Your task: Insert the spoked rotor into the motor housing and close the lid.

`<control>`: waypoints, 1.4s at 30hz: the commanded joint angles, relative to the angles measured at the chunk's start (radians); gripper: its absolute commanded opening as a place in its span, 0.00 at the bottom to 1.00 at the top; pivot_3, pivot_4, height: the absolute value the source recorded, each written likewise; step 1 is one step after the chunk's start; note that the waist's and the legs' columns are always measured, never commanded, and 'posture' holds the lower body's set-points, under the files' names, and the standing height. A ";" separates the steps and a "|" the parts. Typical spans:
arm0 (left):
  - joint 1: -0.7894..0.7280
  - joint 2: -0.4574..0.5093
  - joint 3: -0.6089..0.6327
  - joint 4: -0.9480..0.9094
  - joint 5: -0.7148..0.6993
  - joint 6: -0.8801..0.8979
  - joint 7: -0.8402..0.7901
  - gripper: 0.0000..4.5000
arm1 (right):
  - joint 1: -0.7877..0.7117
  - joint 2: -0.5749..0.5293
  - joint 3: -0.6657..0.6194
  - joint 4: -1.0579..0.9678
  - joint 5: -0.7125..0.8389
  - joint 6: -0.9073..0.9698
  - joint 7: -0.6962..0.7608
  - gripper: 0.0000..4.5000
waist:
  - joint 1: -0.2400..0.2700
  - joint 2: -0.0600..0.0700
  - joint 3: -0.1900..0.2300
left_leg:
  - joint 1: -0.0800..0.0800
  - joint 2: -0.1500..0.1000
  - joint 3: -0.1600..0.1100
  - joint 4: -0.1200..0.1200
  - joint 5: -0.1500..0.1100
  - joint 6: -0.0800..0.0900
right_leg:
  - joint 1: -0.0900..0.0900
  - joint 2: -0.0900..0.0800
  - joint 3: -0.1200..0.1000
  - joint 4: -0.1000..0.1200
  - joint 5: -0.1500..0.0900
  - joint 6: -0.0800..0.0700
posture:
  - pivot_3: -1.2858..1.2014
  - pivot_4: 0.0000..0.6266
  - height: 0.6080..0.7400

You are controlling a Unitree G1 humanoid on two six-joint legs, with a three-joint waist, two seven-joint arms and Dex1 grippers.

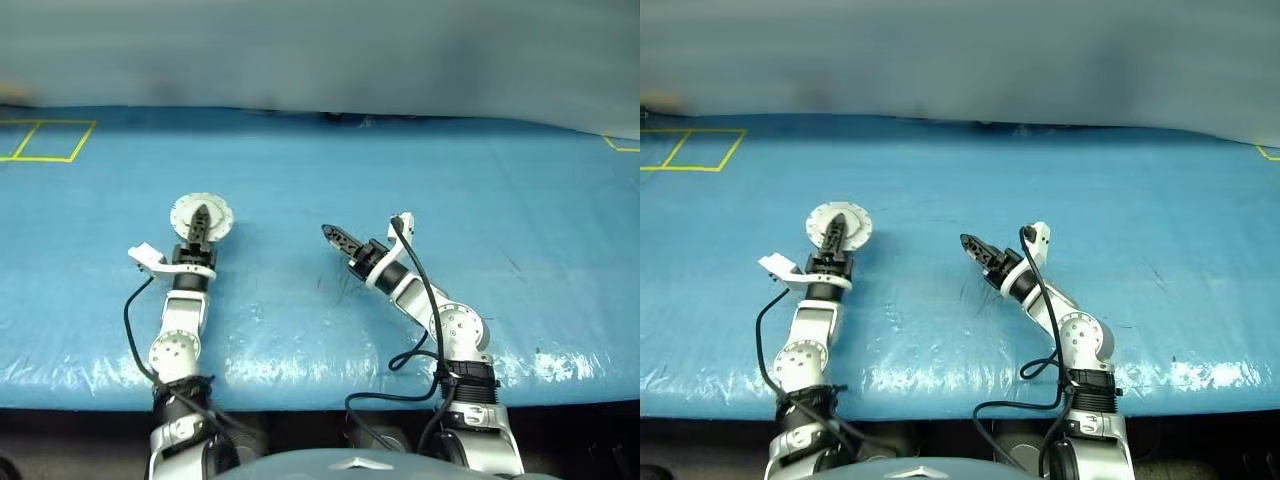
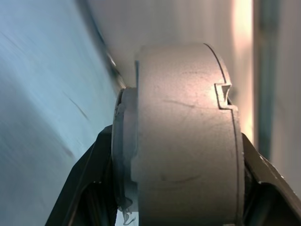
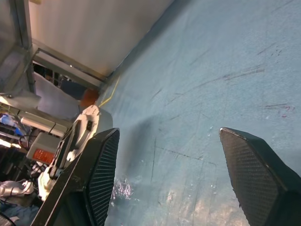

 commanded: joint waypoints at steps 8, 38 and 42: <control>-0.289 0.087 0.015 0.355 0.081 0.046 -0.042 0.55 | 0.036 0.001 0.049 -0.073 -0.047 -0.052 0.031 0.79 | 0.002 -0.001 0.000 | -0.003 -0.002 -0.001 0.000 0.000 0.000 | -0.001 -0.002 -0.001 -0.002 0.002 -0.002 | 0.52 0.24 1.00; 0.384 0.306 -0.406 -0.334 0.547 -0.193 -0.465 1.00 | 0.016 -0.172 0.128 0.069 -0.435 -0.510 0.195 0.80 | -0.008 0.000 0.000 | 0.014 -0.002 0.002 -0.004 0.001 -0.003 | 0.012 -0.002 0.002 -0.001 -0.003 -0.001 | 0.52 0.24 1.00; 0.369 0.386 -0.535 -0.330 0.650 -0.217 -0.583 1.00 | 0.017 -0.273 0.146 0.095 -0.481 -0.531 0.278 0.80 | -0.011 0.002 0.000 | 0.015 -0.001 0.003 -0.004 0.001 -0.003 | 0.012 -0.002 0.003 -0.001 -0.004 -0.002 | 0.52 0.24 1.00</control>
